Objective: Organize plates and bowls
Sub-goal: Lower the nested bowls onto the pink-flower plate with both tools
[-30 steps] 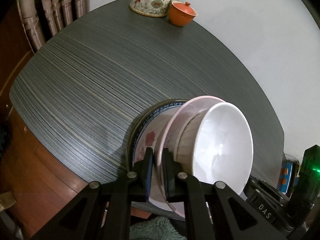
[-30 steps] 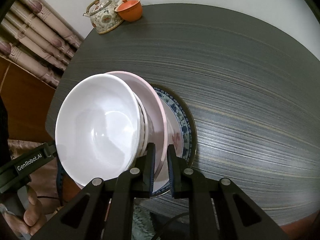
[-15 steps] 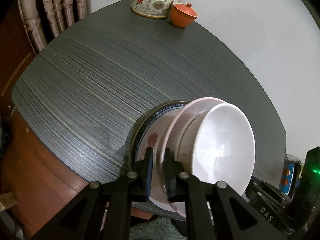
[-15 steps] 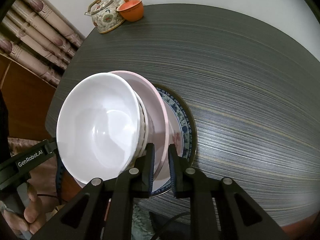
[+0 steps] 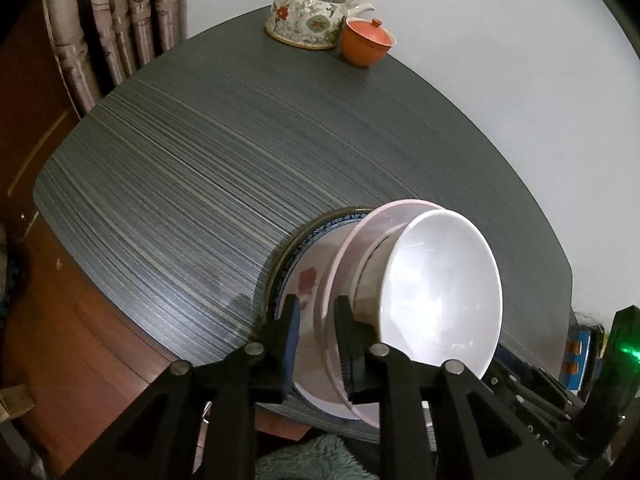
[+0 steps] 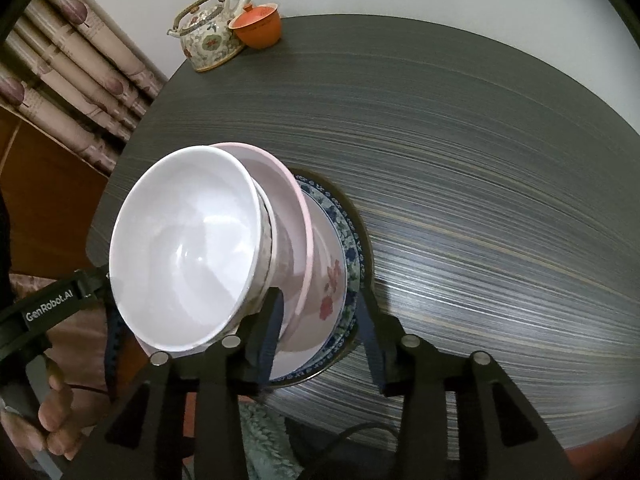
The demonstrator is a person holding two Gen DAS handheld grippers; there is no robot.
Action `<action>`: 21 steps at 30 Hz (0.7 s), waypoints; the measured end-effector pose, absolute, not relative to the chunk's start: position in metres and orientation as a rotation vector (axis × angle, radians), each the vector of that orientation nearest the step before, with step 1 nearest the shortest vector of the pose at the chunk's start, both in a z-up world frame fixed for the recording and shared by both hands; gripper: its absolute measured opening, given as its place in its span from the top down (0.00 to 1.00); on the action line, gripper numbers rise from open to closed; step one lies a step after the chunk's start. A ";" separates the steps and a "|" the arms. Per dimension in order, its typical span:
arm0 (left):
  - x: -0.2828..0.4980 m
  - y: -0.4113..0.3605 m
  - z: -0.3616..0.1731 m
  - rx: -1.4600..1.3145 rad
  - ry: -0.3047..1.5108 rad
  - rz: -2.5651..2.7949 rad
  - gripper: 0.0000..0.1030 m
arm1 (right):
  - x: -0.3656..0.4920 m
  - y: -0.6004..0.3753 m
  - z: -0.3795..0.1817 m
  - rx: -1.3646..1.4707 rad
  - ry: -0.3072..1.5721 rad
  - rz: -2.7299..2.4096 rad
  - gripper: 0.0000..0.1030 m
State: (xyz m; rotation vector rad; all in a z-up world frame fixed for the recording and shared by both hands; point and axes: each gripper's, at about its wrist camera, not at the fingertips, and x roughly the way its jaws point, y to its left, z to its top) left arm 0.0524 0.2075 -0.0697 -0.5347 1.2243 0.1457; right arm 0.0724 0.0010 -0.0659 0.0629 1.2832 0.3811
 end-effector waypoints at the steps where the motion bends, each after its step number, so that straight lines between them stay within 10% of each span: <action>1: 0.051 0.208 -0.069 -0.534 1.222 0.147 0.79 | 0.072 0.000 -0.066 0.063 1.280 0.380 0.54; 21: 0.001 0.162 -0.017 -0.261 1.052 0.212 0.51 | 0.034 -0.008 -0.053 0.009 1.149 0.467 0.07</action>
